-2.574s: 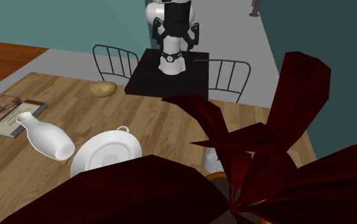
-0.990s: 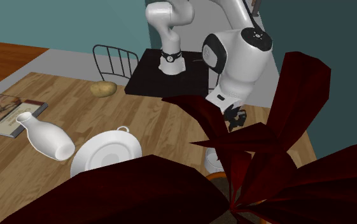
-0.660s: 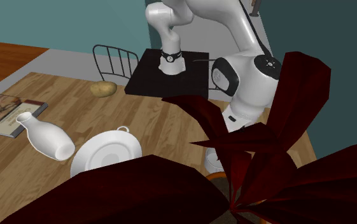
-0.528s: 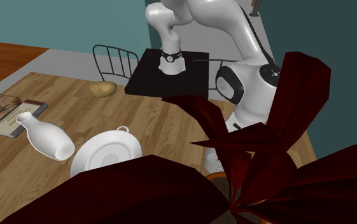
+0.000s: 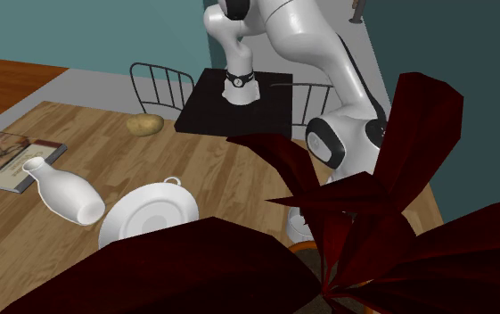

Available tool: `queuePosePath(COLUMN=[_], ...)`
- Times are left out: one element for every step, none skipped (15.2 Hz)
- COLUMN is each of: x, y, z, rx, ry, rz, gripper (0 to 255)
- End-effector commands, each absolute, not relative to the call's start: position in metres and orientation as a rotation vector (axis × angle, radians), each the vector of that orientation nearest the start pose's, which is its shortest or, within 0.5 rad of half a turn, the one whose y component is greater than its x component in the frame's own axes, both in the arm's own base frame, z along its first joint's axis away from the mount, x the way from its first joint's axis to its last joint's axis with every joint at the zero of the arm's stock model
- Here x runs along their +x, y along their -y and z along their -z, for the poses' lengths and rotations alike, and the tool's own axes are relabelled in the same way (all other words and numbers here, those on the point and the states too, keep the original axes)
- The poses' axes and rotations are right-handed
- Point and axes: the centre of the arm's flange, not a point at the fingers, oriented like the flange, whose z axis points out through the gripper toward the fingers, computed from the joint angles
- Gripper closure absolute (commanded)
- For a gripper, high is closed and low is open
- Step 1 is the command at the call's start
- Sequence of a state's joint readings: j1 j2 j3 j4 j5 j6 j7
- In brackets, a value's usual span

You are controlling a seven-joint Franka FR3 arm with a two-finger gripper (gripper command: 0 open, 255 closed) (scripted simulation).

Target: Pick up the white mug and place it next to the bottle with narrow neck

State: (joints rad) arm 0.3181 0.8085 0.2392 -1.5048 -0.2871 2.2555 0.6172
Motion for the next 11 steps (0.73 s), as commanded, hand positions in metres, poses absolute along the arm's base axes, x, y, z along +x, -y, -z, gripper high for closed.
queuePosePath(x=[0.6205, 0.6204, 0.6205, 0.6205, 0.6205, 0.6205, 0.6205, 0.6205, 0.6205, 0.6205, 0.6205], y=[-0.3444, -0.3444, -0.3444, -0.3444, -0.3444, -0.3444, -0.3444, -0.3444, -0.3444, -0.3444, -0.3444], z=[-0.1793, -0.1793, -0.1793, -0.1793, -0.1793, -0.1793, -0.1793, -0.1793, -0.1794, -0.1794, -0.1794], rx=[-3.194, -3.194, -3.194, -3.194, -3.194, -3.194, -3.194, -3.194, -3.194, -3.194, -3.194], ry=[0.091, 0.091, 0.091, 0.091, 0.091, 0.091, 0.091, 0.091, 0.091, 0.091, 0.091], rz=[0.003, 0.003, 0.003, 0.003, 0.003, 0.003, 0.003, 0.003, 0.003, 0.003, 0.003], gripper=[0, 0, 0, 0, 0, 0, 0, 0, 0, 255, 255])
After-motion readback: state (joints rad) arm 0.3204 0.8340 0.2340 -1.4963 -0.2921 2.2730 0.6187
